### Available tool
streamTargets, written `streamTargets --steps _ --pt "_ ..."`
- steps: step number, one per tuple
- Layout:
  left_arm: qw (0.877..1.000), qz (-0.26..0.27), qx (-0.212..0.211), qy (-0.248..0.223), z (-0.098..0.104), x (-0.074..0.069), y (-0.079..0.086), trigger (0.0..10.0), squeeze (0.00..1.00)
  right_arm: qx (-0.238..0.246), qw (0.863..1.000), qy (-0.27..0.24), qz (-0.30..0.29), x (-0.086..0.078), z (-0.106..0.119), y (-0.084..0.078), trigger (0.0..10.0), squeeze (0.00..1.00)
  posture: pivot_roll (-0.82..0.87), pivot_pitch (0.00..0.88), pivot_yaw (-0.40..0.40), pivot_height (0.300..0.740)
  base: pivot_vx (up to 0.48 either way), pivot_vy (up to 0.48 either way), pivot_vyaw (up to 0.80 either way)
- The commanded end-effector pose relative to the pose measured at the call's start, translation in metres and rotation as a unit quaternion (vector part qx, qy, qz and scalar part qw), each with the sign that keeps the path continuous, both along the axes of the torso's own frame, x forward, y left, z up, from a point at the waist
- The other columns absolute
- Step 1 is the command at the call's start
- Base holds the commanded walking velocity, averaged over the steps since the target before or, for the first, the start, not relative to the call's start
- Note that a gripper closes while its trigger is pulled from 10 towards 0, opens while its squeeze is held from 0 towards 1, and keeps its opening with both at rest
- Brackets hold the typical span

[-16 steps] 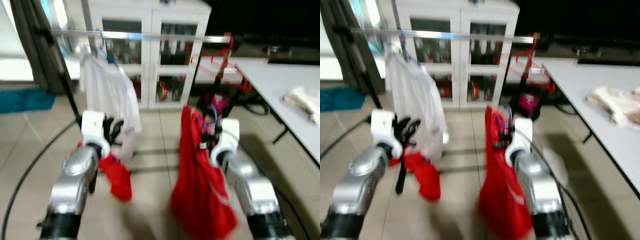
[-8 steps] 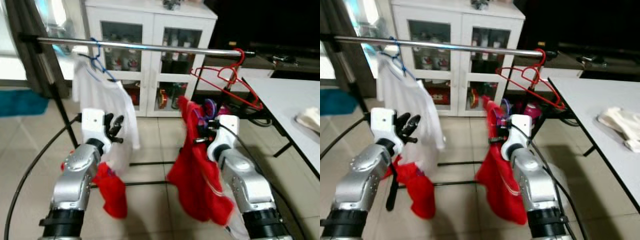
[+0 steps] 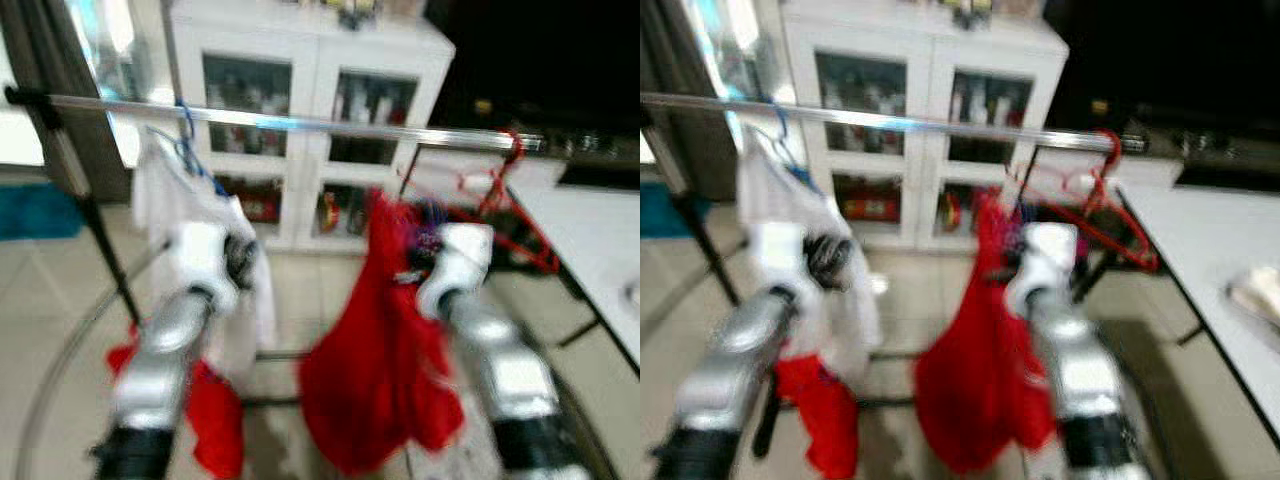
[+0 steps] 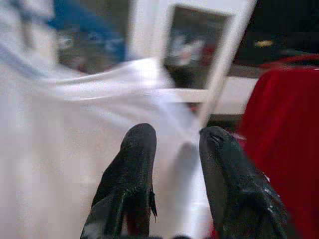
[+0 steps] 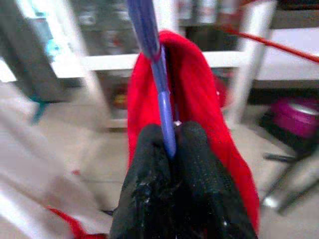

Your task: Hang hanger

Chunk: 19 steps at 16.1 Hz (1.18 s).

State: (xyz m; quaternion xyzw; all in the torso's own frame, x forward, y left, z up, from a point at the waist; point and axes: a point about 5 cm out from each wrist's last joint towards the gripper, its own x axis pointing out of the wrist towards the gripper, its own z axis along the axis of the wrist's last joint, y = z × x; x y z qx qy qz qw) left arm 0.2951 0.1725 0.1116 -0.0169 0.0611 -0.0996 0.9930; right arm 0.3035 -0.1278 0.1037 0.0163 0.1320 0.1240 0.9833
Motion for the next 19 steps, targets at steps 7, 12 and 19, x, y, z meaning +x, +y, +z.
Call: streamTargets --steps 7,12,19 --pt "1.000 -0.006 0.008 0.005 -0.002 0.001 -0.017 10.0 0.00 -0.029 0.999 -0.037 0.002 0.001 0.011 -0.011 10.0 0.00 -0.02 0.000 -0.118 0.740 0.059 0.000 0.00" --pt "1.000 -0.009 0.027 0.009 -0.003 0.001 -0.016 10.0 0.00 -0.015 0.999 -0.047 0.009 0.002 0.013 -0.005 10.0 0.00 -0.01 0.000 -0.129 0.740 0.000 -0.288 0.48" --pt "0.993 -0.091 0.037 -0.067 0.019 -0.005 -0.018 10.0 0.00 0.018 0.994 -0.112 0.008 0.002 0.042 -0.003 10.0 0.00 -0.01 0.000 -0.128 0.740 0.000 0.000 0.00"
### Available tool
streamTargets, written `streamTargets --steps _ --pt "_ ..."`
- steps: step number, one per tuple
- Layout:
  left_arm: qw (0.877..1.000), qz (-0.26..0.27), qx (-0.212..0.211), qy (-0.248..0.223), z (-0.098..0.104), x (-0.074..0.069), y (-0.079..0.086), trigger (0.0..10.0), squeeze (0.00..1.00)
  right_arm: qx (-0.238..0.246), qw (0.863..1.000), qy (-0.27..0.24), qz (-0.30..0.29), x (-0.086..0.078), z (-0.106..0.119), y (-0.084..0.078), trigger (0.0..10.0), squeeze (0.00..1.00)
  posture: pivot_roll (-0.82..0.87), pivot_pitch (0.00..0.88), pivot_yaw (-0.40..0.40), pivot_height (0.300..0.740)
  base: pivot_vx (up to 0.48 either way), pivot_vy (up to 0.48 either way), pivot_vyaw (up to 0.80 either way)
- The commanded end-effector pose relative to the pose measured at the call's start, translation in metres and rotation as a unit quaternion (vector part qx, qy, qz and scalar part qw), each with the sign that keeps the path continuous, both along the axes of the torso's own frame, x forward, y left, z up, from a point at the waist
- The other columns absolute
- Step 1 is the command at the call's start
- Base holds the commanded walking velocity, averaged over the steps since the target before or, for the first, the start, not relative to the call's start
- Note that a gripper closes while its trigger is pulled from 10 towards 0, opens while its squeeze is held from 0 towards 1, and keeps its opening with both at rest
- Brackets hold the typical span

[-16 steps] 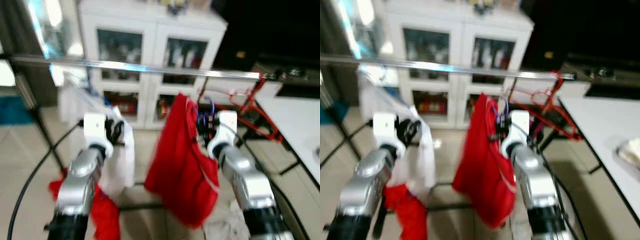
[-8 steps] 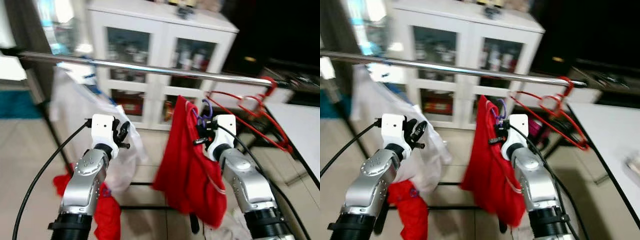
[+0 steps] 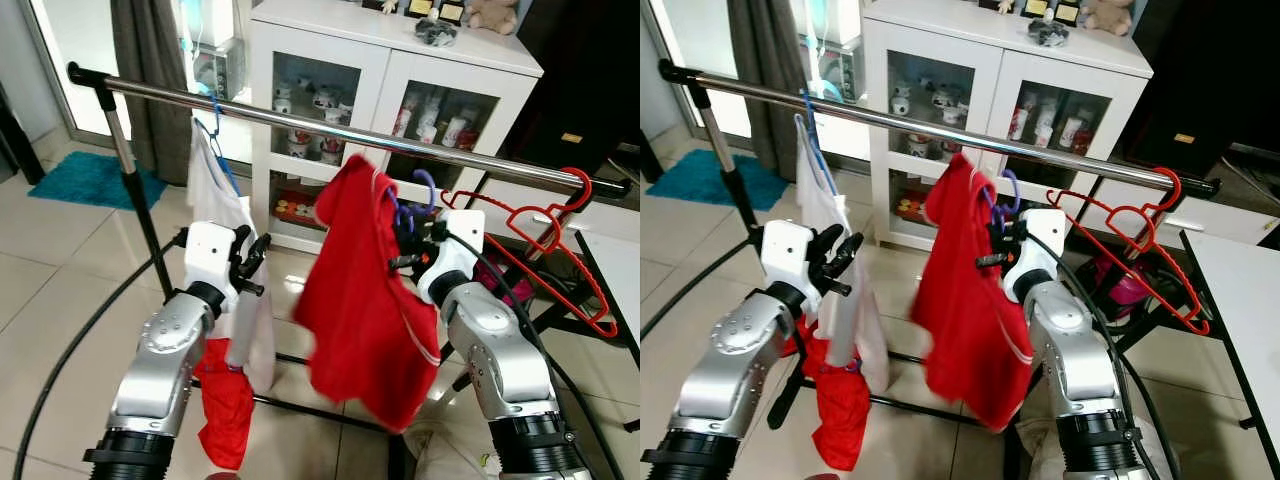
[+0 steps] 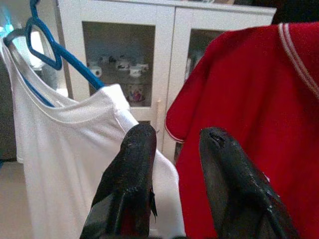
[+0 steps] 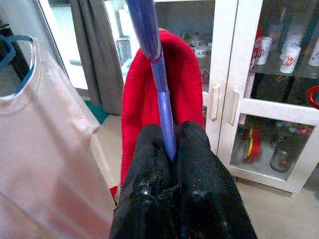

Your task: Hang hanger

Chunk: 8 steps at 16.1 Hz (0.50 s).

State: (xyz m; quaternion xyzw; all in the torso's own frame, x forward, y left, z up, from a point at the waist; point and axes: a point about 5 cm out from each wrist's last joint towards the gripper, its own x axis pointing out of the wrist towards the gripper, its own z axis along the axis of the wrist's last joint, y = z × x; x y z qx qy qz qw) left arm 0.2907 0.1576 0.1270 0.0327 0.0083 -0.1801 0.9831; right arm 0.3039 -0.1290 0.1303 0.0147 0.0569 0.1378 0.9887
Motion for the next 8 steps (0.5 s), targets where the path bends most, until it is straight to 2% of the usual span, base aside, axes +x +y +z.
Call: streamTargets --steps 1,4,6,8 --pt "1.000 -0.018 -0.006 -0.009 0.005 -0.002 -0.002 10.0 0.00 0.009 0.999 -0.044 -0.008 0.003 0.018 -0.002 10.0 0.00 -0.01 0.000 -0.127 0.740 0.000 0.000 0.00" --pt "0.994 -0.106 -0.006 0.022 0.008 -0.010 0.009 10.0 0.00 0.018 0.997 -0.073 -0.019 0.010 0.035 -0.005 10.0 0.00 -0.01 0.000 -0.125 0.740 0.000 0.000 0.00" --pt "0.982 -0.184 -0.004 0.029 0.021 -0.019 0.012 10.0 0.00 -0.006 0.998 -0.062 -0.017 0.022 0.039 -0.001 10.0 0.00 0.00 0.000 -0.120 0.740 0.000 0.000 0.00" --pt "0.975 -0.219 0.012 0.029 0.029 -0.022 0.012 10.0 0.00 -0.025 0.999 -0.040 -0.018 0.034 0.038 0.002 10.0 0.00 0.00 0.000 -0.116 0.740 0.000 0.000 0.00"
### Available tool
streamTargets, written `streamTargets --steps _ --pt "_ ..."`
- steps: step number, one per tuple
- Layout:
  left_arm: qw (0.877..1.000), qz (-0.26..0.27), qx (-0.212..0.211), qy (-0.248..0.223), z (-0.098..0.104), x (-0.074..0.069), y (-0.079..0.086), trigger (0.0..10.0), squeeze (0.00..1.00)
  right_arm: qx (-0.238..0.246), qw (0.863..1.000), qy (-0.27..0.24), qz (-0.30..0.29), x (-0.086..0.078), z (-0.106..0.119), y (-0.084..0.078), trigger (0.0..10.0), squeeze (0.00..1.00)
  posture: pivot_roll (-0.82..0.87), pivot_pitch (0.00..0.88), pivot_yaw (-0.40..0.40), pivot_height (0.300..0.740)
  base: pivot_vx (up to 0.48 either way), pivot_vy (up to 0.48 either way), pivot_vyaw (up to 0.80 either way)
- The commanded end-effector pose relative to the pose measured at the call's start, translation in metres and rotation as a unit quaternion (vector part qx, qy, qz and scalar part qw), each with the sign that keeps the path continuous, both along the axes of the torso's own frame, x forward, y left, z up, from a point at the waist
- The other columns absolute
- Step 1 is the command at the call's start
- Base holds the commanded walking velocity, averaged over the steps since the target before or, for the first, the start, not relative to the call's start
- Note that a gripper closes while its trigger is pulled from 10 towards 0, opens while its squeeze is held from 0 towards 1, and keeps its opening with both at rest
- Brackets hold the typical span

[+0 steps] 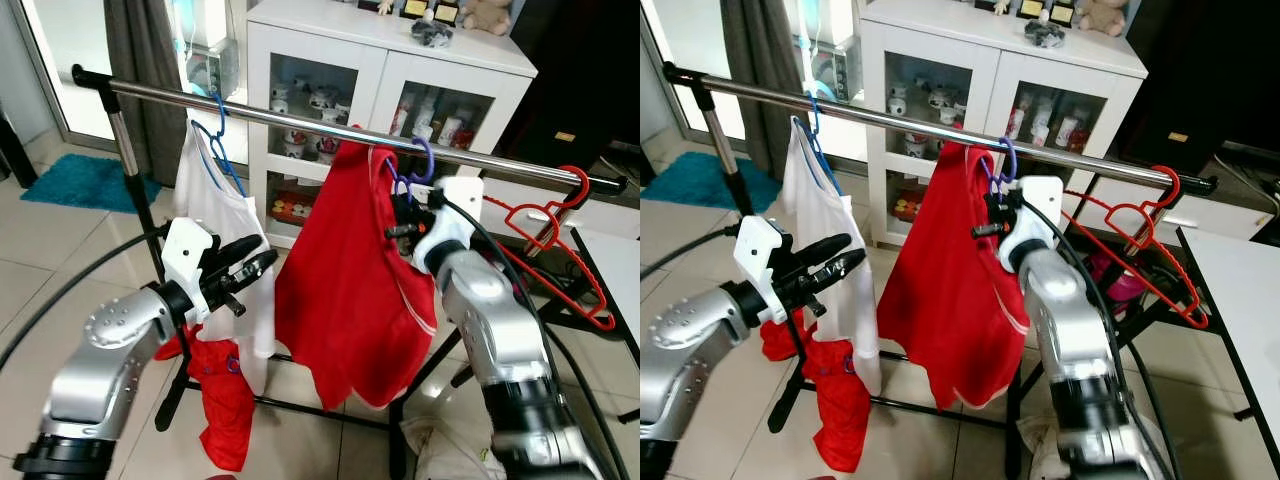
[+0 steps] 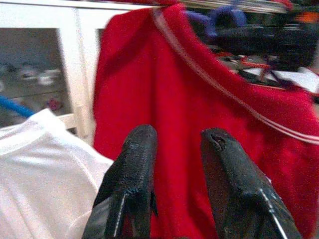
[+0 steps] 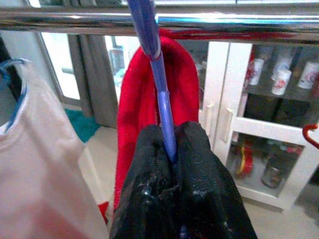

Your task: Hang hanger

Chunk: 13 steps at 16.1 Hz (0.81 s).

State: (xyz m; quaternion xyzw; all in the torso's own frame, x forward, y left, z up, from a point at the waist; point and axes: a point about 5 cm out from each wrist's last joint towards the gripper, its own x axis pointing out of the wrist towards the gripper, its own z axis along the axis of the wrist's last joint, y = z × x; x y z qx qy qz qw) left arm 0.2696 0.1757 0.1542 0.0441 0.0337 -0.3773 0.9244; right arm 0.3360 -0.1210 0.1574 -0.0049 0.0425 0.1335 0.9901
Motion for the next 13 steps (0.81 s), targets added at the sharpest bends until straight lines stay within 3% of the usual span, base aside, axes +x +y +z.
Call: streamTargets --steps 1,4,6,9,13 --pt "1.000 -0.030 -0.006 -0.007 0.009 -0.001 -0.007 10.0 0.00 -0.013 1.000 -0.006 -0.020 0.010 0.010 -0.007 10.0 0.00 0.00 0.000 -0.115 0.740 0.000 0.000 0.00" --pt "0.998 -0.048 -0.010 -0.025 0.027 0.001 -0.009 10.0 0.00 -0.012 0.999 0.021 -0.034 0.035 0.015 -0.011 10.0 0.00 0.00 0.000 -0.115 0.740 0.000 0.000 0.00" --pt "0.998 -0.052 -0.009 -0.029 0.031 0.002 -0.010 10.0 0.00 -0.012 0.999 0.034 -0.036 0.042 0.015 -0.011 10.0 0.00 0.00 0.000 -0.116 0.740 0.000 0.000 0.00" --pt "0.998 -0.059 -0.009 -0.030 0.036 0.003 -0.012 10.0 0.00 -0.023 0.994 0.092 -0.047 0.061 0.006 -0.013 10.0 0.00 0.01 0.000 -0.110 0.740 0.000 0.000 0.00" --pt "0.997 -0.063 -0.006 -0.032 0.039 0.003 -0.012 10.0 0.00 -0.024 0.991 0.121 -0.059 0.066 -0.002 -0.014 10.0 0.00 0.01 0.000 -0.106 0.740 0.000 0.000 0.00"
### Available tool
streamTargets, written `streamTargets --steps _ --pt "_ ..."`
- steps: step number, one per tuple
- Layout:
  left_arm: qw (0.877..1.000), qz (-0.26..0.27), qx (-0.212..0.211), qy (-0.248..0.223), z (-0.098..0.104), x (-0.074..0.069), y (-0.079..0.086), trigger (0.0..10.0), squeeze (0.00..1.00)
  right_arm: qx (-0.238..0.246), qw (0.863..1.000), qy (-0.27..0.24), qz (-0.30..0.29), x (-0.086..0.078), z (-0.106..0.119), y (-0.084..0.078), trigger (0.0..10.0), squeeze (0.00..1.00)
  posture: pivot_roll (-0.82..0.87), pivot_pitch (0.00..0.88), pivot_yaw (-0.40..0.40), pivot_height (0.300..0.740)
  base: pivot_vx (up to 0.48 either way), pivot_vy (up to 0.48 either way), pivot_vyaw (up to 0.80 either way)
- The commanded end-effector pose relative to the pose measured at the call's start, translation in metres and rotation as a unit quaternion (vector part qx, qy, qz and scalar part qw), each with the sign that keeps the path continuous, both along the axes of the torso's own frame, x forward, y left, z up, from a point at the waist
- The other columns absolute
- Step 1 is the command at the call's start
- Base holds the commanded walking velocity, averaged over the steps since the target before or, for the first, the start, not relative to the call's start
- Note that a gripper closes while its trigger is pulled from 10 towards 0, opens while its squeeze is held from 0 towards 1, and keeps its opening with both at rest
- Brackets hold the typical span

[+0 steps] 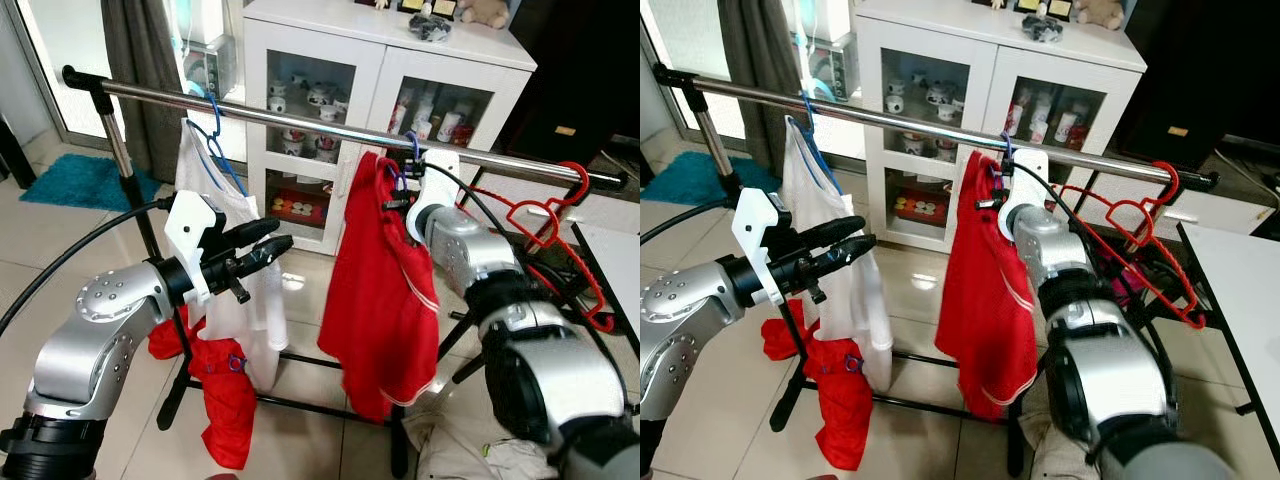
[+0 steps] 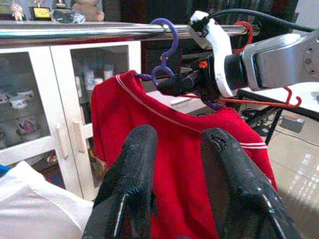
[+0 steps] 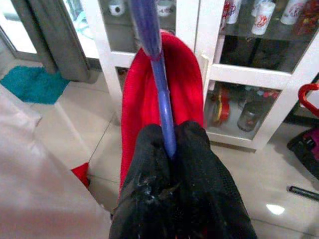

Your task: Hang hanger

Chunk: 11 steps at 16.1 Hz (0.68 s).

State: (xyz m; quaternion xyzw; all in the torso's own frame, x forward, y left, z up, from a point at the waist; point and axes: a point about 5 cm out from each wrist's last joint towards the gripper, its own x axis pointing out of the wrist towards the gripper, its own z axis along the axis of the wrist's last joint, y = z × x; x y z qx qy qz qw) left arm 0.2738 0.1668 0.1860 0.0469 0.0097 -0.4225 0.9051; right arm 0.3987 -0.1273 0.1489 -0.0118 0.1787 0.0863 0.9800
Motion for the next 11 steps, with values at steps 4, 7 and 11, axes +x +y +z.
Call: streamTargets --steps 4,7,11 --pt "1.000 -0.014 0.005 -0.010 0.008 0.000 -0.003 10.0 0.00 -0.003 1.000 0.013 -0.009 0.002 -0.004 -0.009 10.0 0.00 0.02 0.000 -0.106 0.740 0.000 0.000 0.00" --pt "1.000 -0.014 0.006 -0.011 0.008 0.000 -0.003 10.0 0.00 0.019 1.000 -0.004 -0.001 0.001 -0.005 -0.010 10.0 1.00 0.02 0.000 -0.100 0.740 0.000 0.000 0.00" --pt "1.000 0.003 0.011 -0.007 0.005 0.002 0.001 10.0 0.00 0.039 0.997 -0.060 0.029 -0.002 0.001 -0.019 10.0 1.00 0.02 0.000 -0.085 0.740 0.000 0.000 0.00"
